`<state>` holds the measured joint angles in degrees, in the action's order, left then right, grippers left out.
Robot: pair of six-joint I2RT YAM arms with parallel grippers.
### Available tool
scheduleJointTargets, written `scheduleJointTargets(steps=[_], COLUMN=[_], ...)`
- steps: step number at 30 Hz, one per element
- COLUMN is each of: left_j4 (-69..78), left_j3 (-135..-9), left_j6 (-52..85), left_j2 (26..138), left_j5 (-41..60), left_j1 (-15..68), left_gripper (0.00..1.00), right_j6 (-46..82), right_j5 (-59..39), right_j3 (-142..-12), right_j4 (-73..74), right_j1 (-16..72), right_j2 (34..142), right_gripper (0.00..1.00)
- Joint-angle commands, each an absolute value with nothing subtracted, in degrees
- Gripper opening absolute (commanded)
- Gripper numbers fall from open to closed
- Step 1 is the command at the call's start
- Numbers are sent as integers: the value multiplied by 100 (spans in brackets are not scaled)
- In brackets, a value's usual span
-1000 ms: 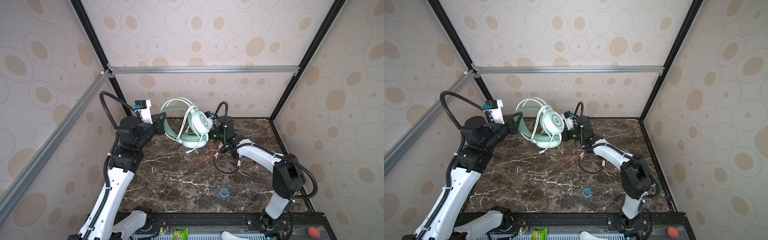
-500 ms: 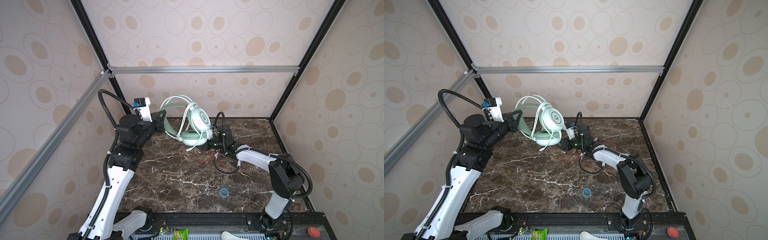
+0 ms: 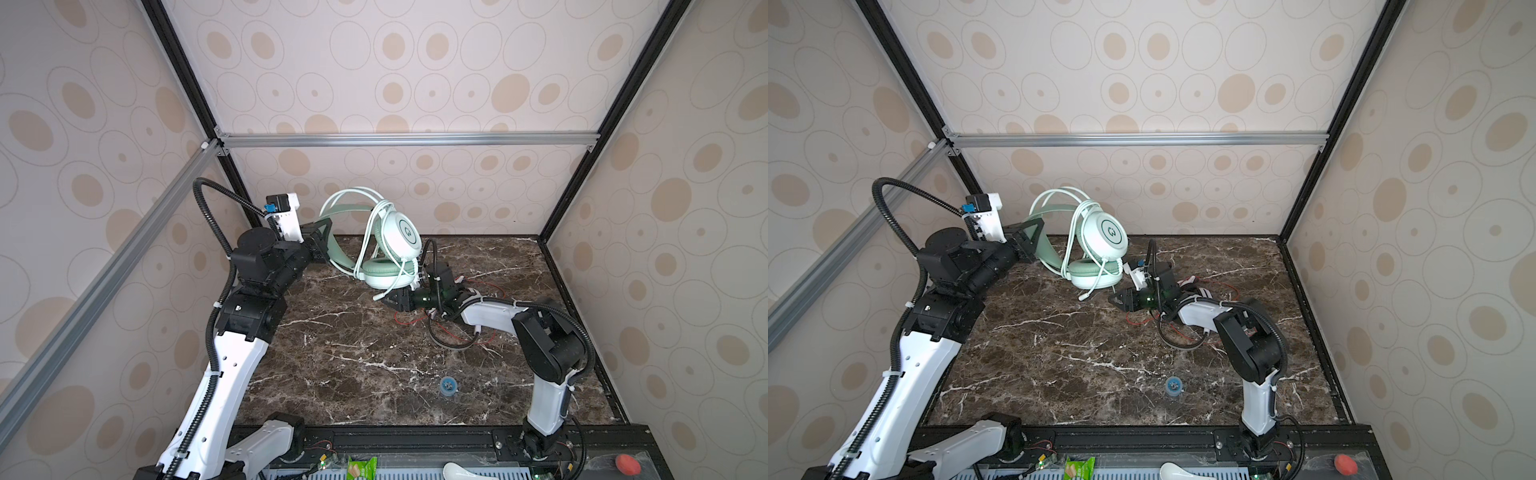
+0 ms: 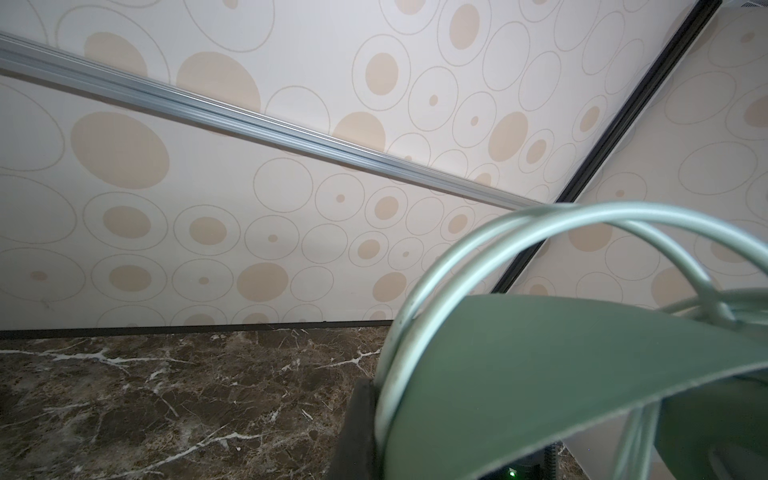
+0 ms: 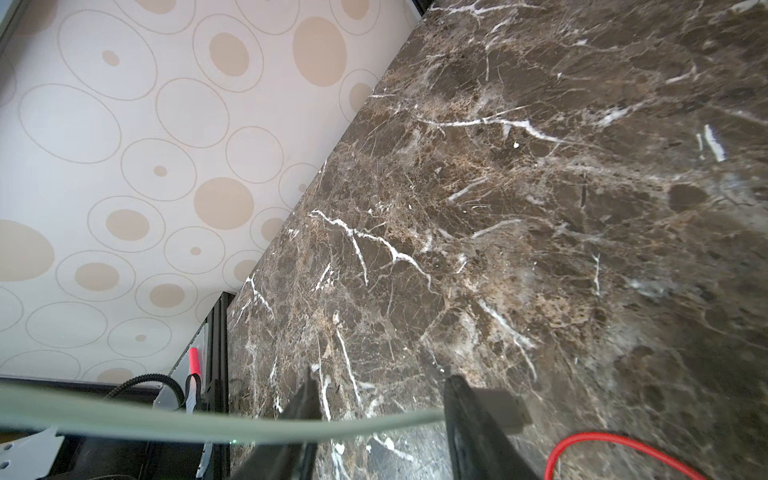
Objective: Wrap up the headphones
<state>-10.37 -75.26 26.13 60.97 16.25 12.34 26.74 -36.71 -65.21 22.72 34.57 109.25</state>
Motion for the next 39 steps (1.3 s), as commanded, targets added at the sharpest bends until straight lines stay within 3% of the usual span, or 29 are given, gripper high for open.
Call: scheduleJointTargets(steps=[1,21,31,39], left_j4=[-458,-367,-343,-282], left_j3=[-7866,-7886,-7884,-7866], left_j6=[2970,3224,3342,3471], left_j2=[5994,5985,5946,5941], left_j5=[1674,1792,1841,1849], left_j1=[1257,1257,1257,1257], left_gripper=[0,0,0,0], right_j6=[2704,2199,1961,1898], right_j5=[-3696,-3302,-2910,-2915], right_j3=[-6740,-7001,-7309,-7545], right_j4=[2435,2013,1734,1661], right_j1=[3509,3587,3611,3611], right_j2=[11081,11238,11414,11623], right_gripper=[51,63,63,52])
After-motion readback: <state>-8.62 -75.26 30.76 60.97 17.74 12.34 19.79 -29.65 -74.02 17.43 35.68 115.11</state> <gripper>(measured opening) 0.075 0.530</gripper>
